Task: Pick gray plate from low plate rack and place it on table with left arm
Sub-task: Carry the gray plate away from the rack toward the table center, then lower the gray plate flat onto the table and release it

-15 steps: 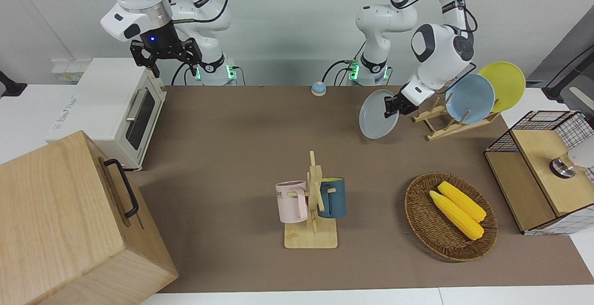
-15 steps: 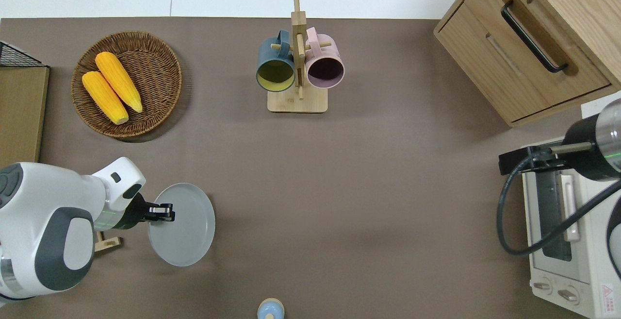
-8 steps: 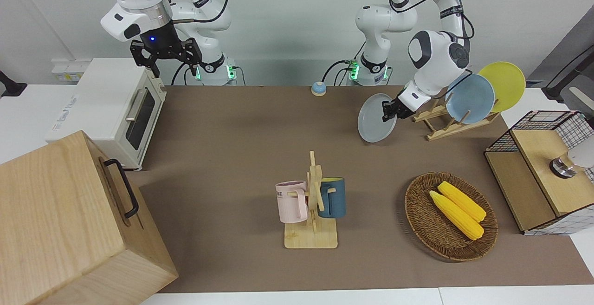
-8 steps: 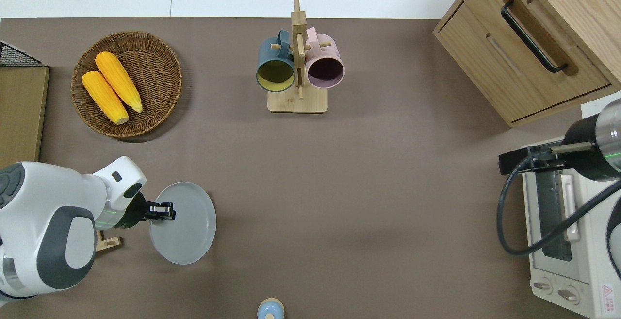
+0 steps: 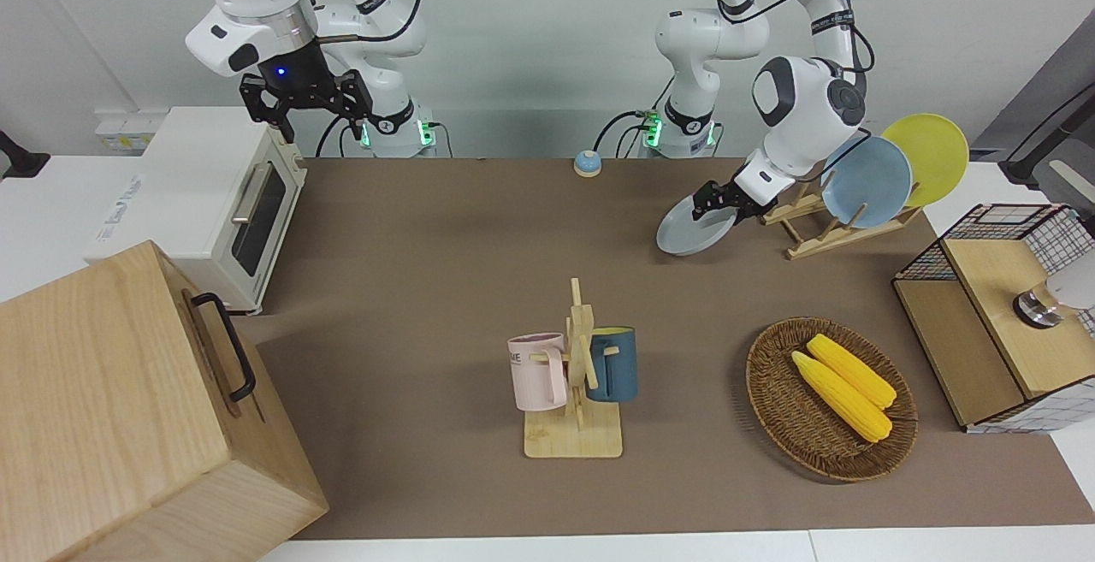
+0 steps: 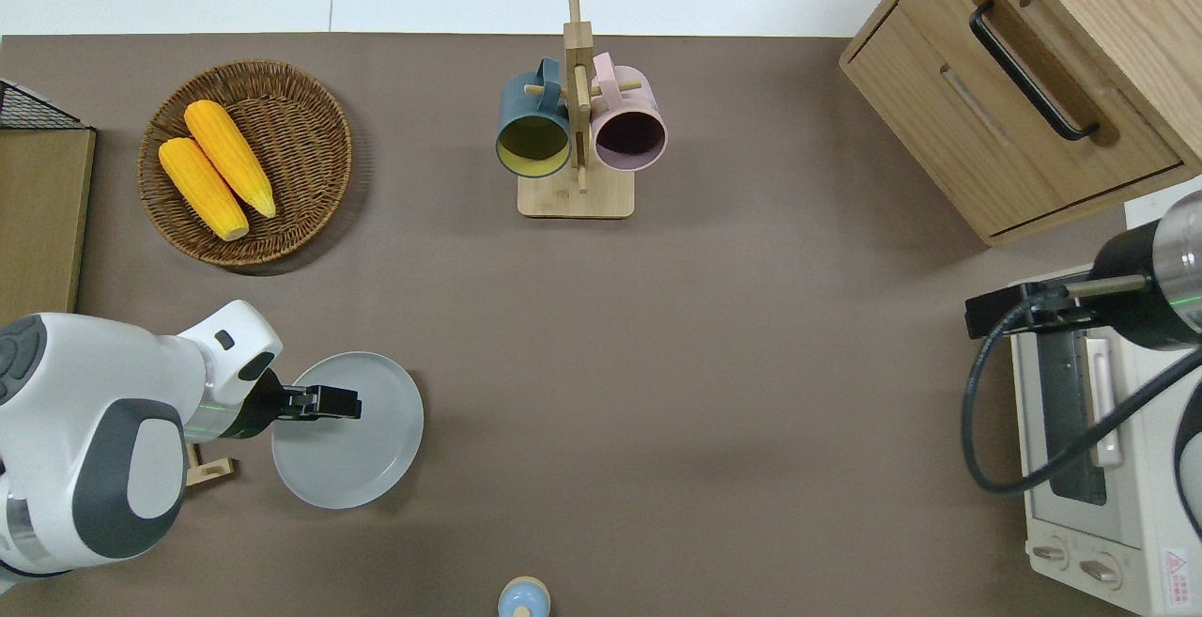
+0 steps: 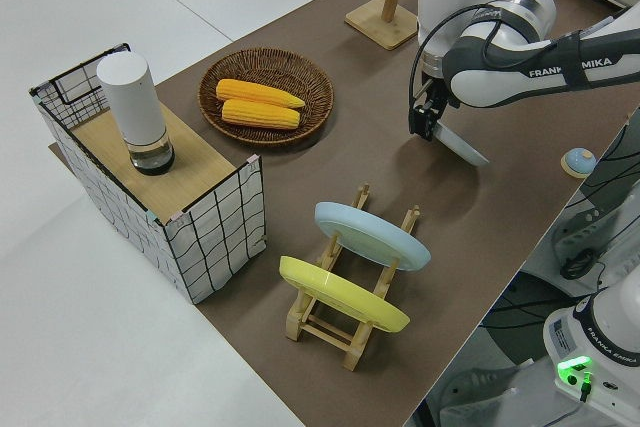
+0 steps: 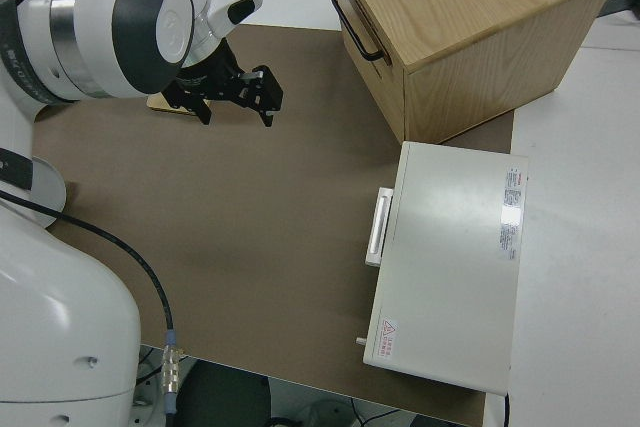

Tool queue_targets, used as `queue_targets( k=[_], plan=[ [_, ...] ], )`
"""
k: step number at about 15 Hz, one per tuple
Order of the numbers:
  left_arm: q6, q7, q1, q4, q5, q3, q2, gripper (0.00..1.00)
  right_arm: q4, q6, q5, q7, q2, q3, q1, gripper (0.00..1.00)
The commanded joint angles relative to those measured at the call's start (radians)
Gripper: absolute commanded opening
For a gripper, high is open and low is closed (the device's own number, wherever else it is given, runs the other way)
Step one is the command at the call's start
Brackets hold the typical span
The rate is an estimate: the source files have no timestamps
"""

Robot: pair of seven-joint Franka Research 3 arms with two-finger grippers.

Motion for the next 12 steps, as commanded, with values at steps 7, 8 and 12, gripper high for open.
queue_targets(
  k=[7,8,12],
  plan=[
    [-0.003,-0.013,0.004,0.121,0.082,0.01,0.0,0.99,0.006,-0.014,0.007,-0.001,-0.002,0.007,-0.007,0.99],
    [-0.03,-0.01,0.005,0.153,0.103,0.01,0.0,0.99,0.006,-0.014,0.007,0.0,-0.002,0.005,-0.007,0.99],
    [-0.167,-0.012,0.01,0.274,0.135,0.022,-0.005,1.0,0.006,-0.014,0.007,-0.001,-0.002,0.007,-0.007,0.99]
  ],
)
